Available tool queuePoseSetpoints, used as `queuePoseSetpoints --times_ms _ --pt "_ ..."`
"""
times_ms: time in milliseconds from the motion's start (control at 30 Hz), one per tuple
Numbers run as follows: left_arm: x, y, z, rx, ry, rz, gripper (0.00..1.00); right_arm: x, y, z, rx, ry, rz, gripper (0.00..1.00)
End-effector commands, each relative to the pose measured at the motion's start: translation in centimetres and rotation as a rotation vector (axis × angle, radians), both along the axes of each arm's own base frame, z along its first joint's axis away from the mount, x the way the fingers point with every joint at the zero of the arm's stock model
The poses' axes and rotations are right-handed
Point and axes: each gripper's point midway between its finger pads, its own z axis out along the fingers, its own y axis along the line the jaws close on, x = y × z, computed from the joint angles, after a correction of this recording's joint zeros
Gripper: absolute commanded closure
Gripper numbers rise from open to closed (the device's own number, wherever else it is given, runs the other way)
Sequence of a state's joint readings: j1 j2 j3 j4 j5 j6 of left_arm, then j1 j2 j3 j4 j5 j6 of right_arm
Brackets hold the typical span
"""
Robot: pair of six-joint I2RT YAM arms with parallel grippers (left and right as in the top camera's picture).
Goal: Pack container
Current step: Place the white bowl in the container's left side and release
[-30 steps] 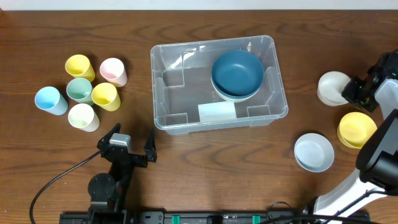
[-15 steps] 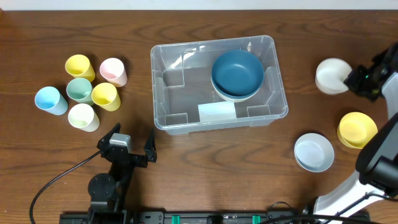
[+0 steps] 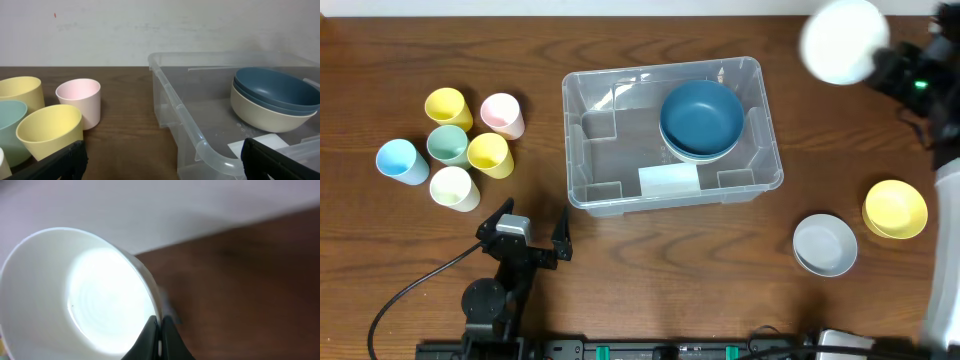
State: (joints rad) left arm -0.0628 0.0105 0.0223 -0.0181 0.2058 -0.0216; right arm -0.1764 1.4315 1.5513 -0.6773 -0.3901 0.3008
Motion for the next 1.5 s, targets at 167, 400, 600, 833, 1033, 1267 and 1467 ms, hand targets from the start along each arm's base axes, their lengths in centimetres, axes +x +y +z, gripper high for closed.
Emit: queuePoseSetpoints --times_ms 167,400,600,833,1033,1267,1467 --pt "-0.1 -0.3 -1.6 0.015 0.042 -0.017 0.02 -1.1 15.7 1.7 -0.058 -0.083 0.252 0.98" --pt "-0.1 -0.3 -1.6 0.015 0.042 -0.017 0.02 -0.6 26.0 -3.6 -0.145 -0.045 0.376 0.97" --pt "-0.1 -0.3 -1.6 0.015 0.042 -0.017 0.02 0.8 30.8 -10.0 -0.182 0.029 0.405 0.95" --pt "-0.1 -0.3 -1.6 0.015 0.042 -0.017 0.02 2.6 32.3 -17.6 -0.196 0.147 0.391 0.94" --pt "-0.1 -0.3 -1.6 0.015 0.042 -0.017 0.02 3.4 32.8 -21.2 -0.213 0.185 0.391 0.92" --pt "-0.1 -0.3 -1.6 0.015 0.042 -0.017 0.02 3.7 32.2 -24.0 -0.25 0.231 0.362 0.91" --pt "-0.1 -0.3 -1.6 0.015 0.042 -0.017 0.02 3.7 31.6 -25.8 -0.289 0.265 0.338 0.91"
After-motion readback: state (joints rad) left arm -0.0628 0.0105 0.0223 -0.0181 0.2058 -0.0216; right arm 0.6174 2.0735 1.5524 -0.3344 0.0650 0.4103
